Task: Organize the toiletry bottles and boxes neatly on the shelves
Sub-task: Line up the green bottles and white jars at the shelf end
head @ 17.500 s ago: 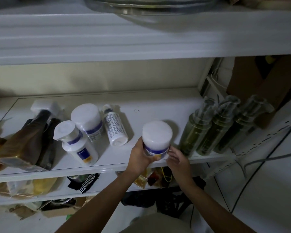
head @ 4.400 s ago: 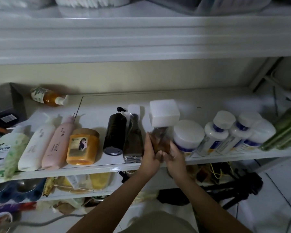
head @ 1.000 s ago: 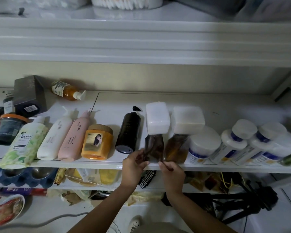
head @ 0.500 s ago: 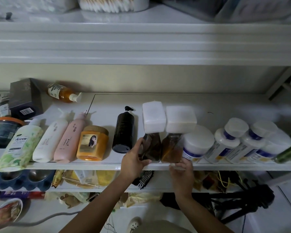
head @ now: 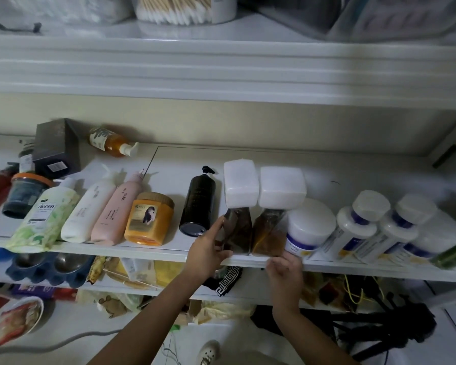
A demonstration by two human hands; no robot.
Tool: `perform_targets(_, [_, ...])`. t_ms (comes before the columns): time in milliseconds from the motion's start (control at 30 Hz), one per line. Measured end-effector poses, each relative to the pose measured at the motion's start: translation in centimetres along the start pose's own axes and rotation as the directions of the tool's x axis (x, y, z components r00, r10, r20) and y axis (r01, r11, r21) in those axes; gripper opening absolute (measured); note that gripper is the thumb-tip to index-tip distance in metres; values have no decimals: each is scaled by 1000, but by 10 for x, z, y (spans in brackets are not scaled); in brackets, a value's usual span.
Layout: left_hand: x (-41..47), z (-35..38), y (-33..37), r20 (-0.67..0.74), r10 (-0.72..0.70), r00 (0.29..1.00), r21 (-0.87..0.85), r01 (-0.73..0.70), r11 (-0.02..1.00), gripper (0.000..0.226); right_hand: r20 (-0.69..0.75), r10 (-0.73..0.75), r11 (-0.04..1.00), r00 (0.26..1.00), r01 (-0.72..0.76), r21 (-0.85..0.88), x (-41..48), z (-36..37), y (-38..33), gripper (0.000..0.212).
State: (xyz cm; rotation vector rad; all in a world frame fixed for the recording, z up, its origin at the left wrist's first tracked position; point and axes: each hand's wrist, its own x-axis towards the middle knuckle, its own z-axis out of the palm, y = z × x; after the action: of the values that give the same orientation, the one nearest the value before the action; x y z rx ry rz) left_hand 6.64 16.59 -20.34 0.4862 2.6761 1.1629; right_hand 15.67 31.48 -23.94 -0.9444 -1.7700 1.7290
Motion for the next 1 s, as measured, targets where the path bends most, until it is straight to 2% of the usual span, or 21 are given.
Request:
perform_targets(67, [-6, 0, -6, -50, 5, 999, 22, -4, 1000, 66, 14, 20, 999, 1000, -21, 26, -3, 0, 4, 18])
perform_targets(100, [-12, 0, -8, -116, -4, 993, 23, 7, 1000, 52, 51, 46, 999, 998, -47, 17, -6, 0, 6, 15])
perform_targets(167, [-24, -4, -14, -331, -28, 943, 29, 40, 999, 20, 187, 105, 994, 977, -105, -13, -13, 5, 8, 16])
perform_targets(200, [-28, -8, -18, -432, -41, 901, 27, 58, 998, 11, 267, 135, 991, 954, -132, -28, -16, 8, 8, 17])
perform_targets(267, [-27, -16, -24, -540, -71, 839, 19, 97, 995, 17, 418, 180, 983, 891, -175, -52, -24, 19, 2, 16])
perform_targets(300, [-23, -21, -24, -544, -68, 836, 42, 108, 993, 23, 480, 196, 980, 855, -190, -60, -28, 26, -1, 16])
perform_targets(367, [-11, -28, -21, -487, -94, 868, 75, 149, 986, 32, 550, 239, 968, 800, -241, -70, -39, 43, -7, 17])
perform_targets(467, [8, -35, -11, -395, -164, 904, 51, 200, 978, 40, 541, 315, 943, 780, -324, -83, -52, 64, -12, 19])
perform_targets(533, [25, -42, -7, -314, -229, 921, 29, 251, 968, 47, 518, 341, 931, 785, -359, -69, -58, 78, -16, 18])
perform_targets(633, [48, -53, -9, -110, -313, 943, -27, 312, 950, 57, 449, 340, 924, 827, -383, 5, -60, 94, -22, 14])
perform_targets(700, [53, -60, -13, -24, -282, 959, 2, 283, 959, 60, 407, 327, 917, 853, -391, 81, -61, 103, -29, 15])
perform_targets(833, [39, -63, -26, 34, -193, 981, 67, 190, 979, 58, 310, 360, 895, 880, -419, 150, -63, 121, -37, 11])
perform_targets(900, [27, -62, -33, 54, -148, 987, 48, 146, 988, 56, 286, 372, 894, 883, -423, 146, -63, 126, -37, 23])
perform_targets(1000, [15, -66, -41, 126, -137, 983, -41, 143, 989, 53, 282, 375, 906, 883, -413, 90, -63, 126, -38, 31])
